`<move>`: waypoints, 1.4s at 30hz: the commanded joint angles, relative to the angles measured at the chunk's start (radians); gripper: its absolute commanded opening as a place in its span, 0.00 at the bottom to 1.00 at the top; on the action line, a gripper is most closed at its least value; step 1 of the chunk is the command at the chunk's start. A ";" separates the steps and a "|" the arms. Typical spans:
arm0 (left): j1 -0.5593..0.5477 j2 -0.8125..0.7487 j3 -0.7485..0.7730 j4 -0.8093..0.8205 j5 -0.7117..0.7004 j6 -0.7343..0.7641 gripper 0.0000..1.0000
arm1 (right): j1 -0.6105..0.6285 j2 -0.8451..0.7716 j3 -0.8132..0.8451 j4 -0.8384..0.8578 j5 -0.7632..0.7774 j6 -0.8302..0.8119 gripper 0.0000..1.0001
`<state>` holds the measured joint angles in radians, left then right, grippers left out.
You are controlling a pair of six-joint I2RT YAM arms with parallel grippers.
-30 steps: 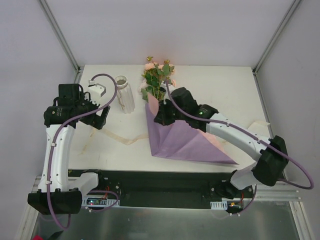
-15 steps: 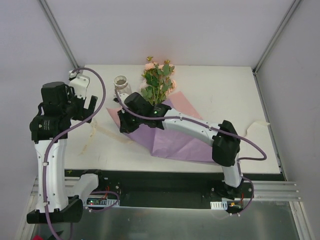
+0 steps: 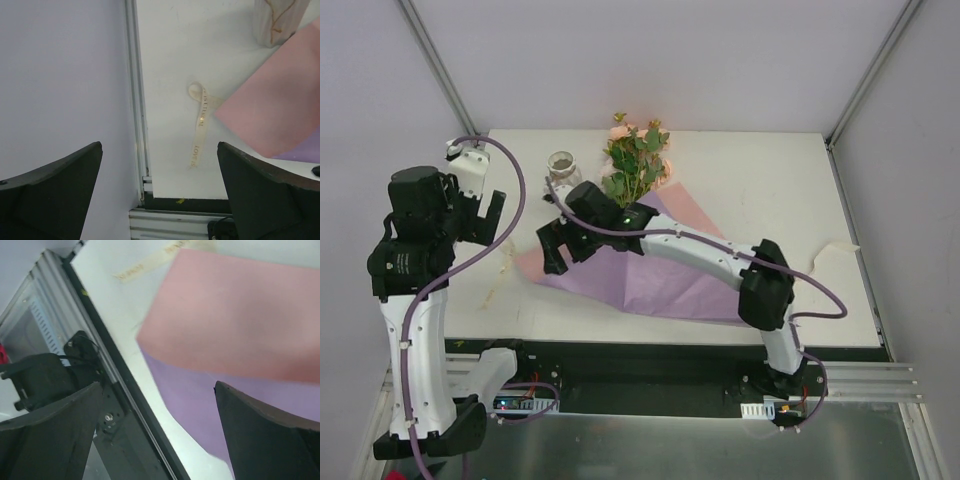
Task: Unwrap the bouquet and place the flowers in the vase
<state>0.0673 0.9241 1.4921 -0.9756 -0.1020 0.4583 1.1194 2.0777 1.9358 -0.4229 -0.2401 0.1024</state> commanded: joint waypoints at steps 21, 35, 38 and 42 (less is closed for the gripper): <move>-0.434 0.556 0.124 -0.054 0.699 0.046 0.99 | -0.530 -1.011 -0.865 0.096 0.145 0.000 0.98; -0.474 1.064 0.396 0.005 0.693 0.068 0.99 | -0.563 -1.150 -0.923 0.075 0.160 0.025 0.99; -0.474 1.121 0.447 0.012 0.687 0.065 0.99 | -0.573 -1.144 -0.929 0.082 0.136 0.033 0.99; -0.472 1.167 0.471 0.034 0.667 0.066 0.99 | -0.581 -1.125 -0.934 0.104 0.094 0.049 0.96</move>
<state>-0.4004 2.0754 1.9060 -0.9520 0.5663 0.4923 0.5491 0.9390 1.0084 -0.3706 -0.0986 0.1238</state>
